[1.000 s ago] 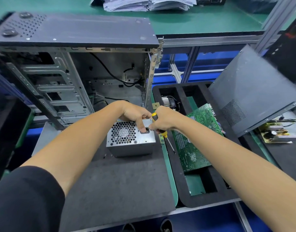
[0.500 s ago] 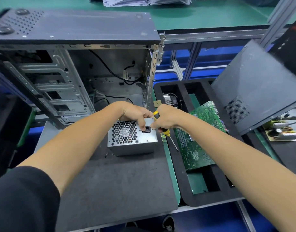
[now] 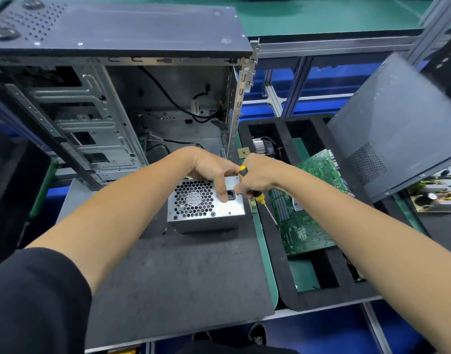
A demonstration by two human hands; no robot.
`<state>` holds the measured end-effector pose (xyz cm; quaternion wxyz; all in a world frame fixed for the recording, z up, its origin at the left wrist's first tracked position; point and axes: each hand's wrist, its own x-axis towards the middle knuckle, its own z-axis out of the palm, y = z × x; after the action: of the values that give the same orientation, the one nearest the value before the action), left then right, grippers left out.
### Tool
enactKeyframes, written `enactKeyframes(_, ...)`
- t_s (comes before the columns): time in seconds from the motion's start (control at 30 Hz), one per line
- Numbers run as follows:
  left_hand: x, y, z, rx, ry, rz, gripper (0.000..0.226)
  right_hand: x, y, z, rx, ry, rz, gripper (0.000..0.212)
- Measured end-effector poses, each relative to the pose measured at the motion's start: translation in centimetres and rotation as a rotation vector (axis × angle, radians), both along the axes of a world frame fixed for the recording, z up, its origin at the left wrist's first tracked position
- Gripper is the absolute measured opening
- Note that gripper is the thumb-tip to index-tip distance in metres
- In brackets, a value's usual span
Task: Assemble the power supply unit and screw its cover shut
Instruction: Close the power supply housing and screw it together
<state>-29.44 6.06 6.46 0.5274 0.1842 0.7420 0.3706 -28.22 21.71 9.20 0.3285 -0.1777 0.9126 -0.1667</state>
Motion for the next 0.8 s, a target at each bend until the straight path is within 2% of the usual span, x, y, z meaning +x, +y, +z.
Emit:
enactKeyframes(0.23, -0.2, -0.2, -0.5, 0.065, 0.025, -0.026, 0.059, 0.0, 0.1, -0.2, -0.012, -0.011, -0.02, 0.029)
enactKeyframes(0.4, -0.3, -0.4, -0.7, 0.044, 0.024, 0.008, 0.061, -0.3, -0.1, -0.2, 0.001, -0.008, -0.019, 0.024)
enactKeyframes(0.53, -0.5, -0.4, -0.6, 0.055, 0.043, 0.024, 0.05, -0.4, -0.2, -0.4, 0.012, 0.013, -0.02, 0.02)
enactKeyframes(0.73, -0.3, -0.4, 0.0, 0.085, 0.057, 0.067, 0.045, -0.3, -0.2, -0.7, 0.019, 0.057, -0.029, 0.019)
enactKeyframes(0.8, -0.1, -0.4, 0.4, 0.06, 0.028, 0.066, 0.049, -0.3, -0.3, -0.8, 0.023, 0.06, -0.033, 0.021)
